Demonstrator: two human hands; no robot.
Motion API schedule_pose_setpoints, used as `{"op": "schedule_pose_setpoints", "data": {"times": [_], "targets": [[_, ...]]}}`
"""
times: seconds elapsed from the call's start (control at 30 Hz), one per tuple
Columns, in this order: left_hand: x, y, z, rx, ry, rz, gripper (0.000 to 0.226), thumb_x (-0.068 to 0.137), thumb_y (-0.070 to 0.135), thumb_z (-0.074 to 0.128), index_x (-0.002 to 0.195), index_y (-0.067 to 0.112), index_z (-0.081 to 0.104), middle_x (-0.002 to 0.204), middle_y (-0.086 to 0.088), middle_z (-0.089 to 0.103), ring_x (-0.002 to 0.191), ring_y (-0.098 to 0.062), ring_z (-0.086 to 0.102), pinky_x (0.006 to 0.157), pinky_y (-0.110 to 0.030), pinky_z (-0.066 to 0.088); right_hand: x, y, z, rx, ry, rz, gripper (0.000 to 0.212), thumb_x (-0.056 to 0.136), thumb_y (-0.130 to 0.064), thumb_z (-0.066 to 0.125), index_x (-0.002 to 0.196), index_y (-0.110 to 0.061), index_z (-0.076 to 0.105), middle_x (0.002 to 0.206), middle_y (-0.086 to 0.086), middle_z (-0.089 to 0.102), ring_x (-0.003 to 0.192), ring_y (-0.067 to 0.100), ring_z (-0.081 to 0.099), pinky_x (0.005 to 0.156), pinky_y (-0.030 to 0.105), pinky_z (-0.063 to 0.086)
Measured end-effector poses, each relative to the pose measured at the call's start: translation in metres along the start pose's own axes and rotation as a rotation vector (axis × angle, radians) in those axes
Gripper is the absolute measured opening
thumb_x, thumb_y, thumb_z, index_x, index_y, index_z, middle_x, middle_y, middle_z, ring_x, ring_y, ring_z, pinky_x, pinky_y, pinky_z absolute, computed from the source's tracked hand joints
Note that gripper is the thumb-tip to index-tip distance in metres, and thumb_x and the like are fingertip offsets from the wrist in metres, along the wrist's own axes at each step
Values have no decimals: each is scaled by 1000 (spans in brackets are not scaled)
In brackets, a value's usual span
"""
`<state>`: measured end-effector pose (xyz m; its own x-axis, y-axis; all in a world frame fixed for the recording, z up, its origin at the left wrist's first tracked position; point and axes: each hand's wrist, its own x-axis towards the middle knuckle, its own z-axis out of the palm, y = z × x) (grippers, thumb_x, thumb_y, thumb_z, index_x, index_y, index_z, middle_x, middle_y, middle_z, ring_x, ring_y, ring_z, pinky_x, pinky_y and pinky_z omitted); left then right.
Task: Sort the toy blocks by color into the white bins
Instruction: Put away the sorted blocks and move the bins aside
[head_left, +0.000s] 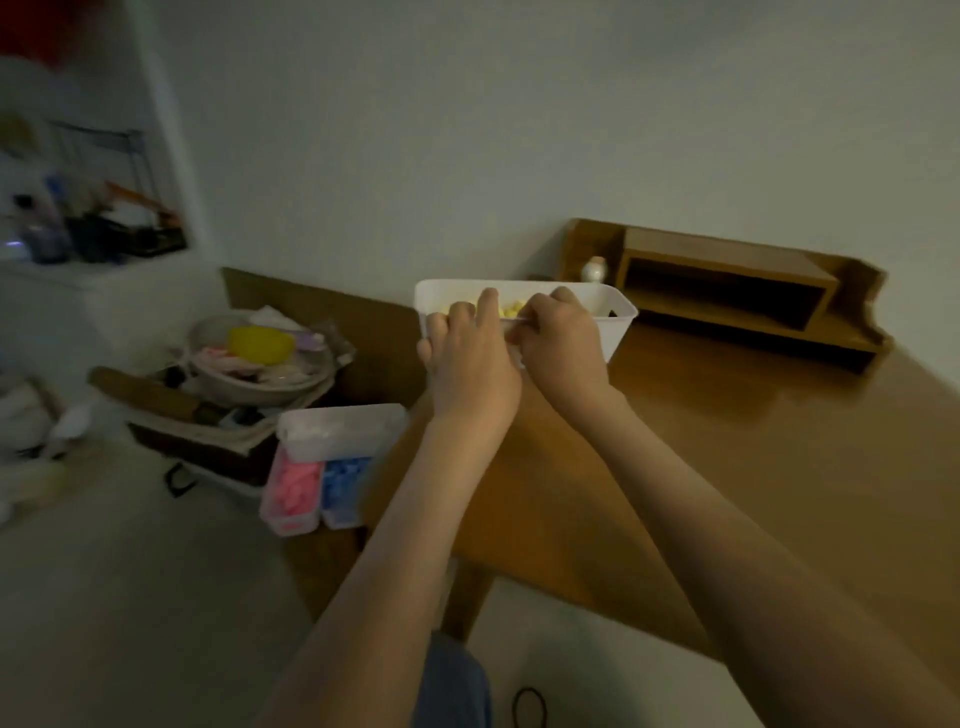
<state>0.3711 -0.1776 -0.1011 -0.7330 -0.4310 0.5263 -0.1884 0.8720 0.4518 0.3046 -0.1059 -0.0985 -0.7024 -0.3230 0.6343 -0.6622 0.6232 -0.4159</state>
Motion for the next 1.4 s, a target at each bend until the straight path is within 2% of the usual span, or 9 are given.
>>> {"op": "schedule_pose_setpoints", "data": {"times": [0.3,0.5,0.63,0.77,0.97,1.07,1.2,1.27,1.4], "targets": [[-14,-178,-77,258,123,-262,23,96,20,44,110,8,59,114,-13,57,105,-30,49,87,-36,35,-36,-163,124,179,-202,-142,17,89,-11,50,92,0,63,98,14,54,79,30,56,61,31,35],[-35,-257,-75,243,63,-420,19,91,16,51,105,9,62,111,-11,57,103,-27,49,85,-34,38,-67,-193,202,168,-369,-177,14,90,-17,51,93,-6,59,101,11,53,80,30,57,62,35,40],[-47,-288,-33,203,56,-413,19,91,15,51,107,9,60,112,-9,57,103,-24,49,88,-30,34,-84,-165,242,166,-463,-98,15,93,-21,48,99,-10,57,105,7,53,87,26,57,66,34,42],[-46,-310,31,110,-55,-415,19,91,10,50,108,10,59,113,-7,54,106,-21,46,91,-30,37,-101,-112,277,185,-536,1,18,94,-19,49,109,-12,55,115,4,53,103,20,54,89,31,48],[-40,-332,115,-22,-151,-355,8,88,7,55,86,7,62,92,-6,57,88,-19,48,73,-30,39,-110,-43,318,314,-641,201,28,95,-10,41,120,-5,54,120,11,50,109,27,50,91,27,38],[-35,-342,146,20,-164,-307,8,87,9,57,83,8,64,89,-4,59,86,-17,50,75,-29,40,-113,-18,336,336,-638,256,36,91,-14,37,120,-6,55,121,12,50,111,27,49,95,29,38],[-35,-352,179,40,-43,-245,13,80,12,51,69,10,59,73,-6,58,67,-21,55,63,-24,41,-109,9,358,370,-677,322,36,91,-2,39,123,-7,56,123,13,49,114,27,48,89,16,31],[-35,-355,185,41,39,-230,17,77,12,46,66,8,58,69,-8,57,62,-22,55,63,-19,33,-107,15,362,420,-659,353,41,87,0,39,123,-8,56,126,13,48,118,27,46,95,19,33],[-27,-356,198,58,59,-243,15,75,2,51,64,6,60,67,-10,57,62,-26,57,75,-29,36,-106,26,362,414,-593,382,47,89,9,40,130,-9,53,142,13,40,134,28,33,109,29,26]]}}
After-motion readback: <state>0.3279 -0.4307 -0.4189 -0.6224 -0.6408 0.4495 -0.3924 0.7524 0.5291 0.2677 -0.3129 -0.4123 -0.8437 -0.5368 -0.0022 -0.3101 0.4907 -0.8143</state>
